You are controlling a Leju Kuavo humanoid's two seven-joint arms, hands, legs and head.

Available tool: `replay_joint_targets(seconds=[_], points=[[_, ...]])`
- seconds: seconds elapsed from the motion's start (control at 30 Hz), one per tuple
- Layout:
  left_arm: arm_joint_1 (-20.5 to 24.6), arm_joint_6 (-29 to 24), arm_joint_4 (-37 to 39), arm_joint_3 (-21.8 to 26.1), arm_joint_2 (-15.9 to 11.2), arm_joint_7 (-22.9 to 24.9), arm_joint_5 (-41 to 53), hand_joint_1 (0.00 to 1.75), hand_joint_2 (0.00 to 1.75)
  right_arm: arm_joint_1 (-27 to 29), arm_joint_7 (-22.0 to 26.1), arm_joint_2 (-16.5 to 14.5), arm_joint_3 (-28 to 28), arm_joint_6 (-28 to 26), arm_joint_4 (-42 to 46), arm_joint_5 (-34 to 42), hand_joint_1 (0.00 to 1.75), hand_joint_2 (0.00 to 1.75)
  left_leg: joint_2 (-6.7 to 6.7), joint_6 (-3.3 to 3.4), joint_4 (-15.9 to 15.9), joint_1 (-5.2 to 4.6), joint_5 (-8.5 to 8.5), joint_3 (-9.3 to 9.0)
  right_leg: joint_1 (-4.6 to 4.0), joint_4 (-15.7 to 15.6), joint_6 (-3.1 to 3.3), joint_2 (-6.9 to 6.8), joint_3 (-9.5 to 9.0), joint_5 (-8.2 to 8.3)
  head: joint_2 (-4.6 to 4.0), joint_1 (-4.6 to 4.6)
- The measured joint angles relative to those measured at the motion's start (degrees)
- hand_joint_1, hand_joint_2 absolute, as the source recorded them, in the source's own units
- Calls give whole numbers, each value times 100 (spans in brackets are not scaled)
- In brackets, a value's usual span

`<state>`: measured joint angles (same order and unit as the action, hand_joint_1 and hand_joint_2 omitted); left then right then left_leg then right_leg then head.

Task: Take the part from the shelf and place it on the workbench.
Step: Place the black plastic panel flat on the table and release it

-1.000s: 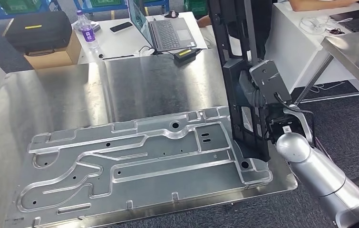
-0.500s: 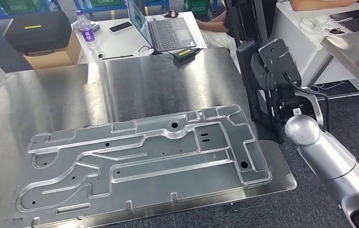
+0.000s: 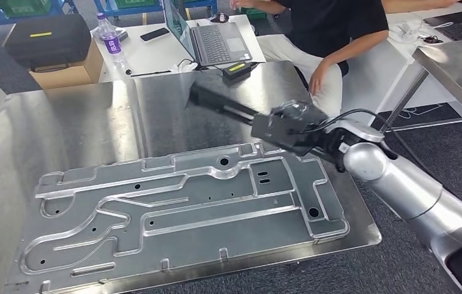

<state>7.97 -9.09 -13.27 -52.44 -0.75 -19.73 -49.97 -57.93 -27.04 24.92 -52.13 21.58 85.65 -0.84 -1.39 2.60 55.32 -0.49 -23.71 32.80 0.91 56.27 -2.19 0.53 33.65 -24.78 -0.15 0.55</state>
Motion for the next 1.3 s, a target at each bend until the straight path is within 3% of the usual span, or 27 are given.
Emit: replay_joint_targets(seconds=[0.1,0.27,0.47,0.7,0.93,1.07,1.3], points=[[46,-21,0,63,-73,-79,-96,0,175,-180,334,-450,-614,264,-68,144,175,175,-1,-6,0,5,4,3,-10,1,2,0,5,1,0,0],[86,-49,0,165,-131,-149,-170,0,175,-429,842,-1207,-1360,189,-255,75,175,175,-5,-11,0,24,6,5,-23,1,4,0,8,-1,-1,0],[84,-63,-1,234,-144,-156,-154,0,175,-621,1133,-1755,-1823,-179,-559,-582,175,175,-4,-12,0,19,6,7,-27,-2,7,0,8,1,-1,0],[55,-63,0,237,-160,-156,-73,0,175,-676,1048,-1895,-1962,-504,-784,-2497,175,175,-3,-11,1,9,6,4,-26,-10,9,1,6,4,0,0],[15,-60,0,237,-250,-148,-26,0,175,-612,904,-1636,-1938,-382,-847,-3888,175,175,0,-11,3,9,6,4,-25,-16,9,3,7,5,0,0],[-4,-100,0,237,-287,-137,14,0,175,-544,893,-1469,-1881,-289,-847,-4069,0,175,7,-11,3,9,5,3,-25,-16,9,10,9,5,0,0],[-17,-184,0,237,-296,-18,-14,0,175,-390,919,-1304,-1858,-166,-845,-4167,0,175,9,-11,2,11,6,1,-25,-16,13,11,8,7,-1,0]])
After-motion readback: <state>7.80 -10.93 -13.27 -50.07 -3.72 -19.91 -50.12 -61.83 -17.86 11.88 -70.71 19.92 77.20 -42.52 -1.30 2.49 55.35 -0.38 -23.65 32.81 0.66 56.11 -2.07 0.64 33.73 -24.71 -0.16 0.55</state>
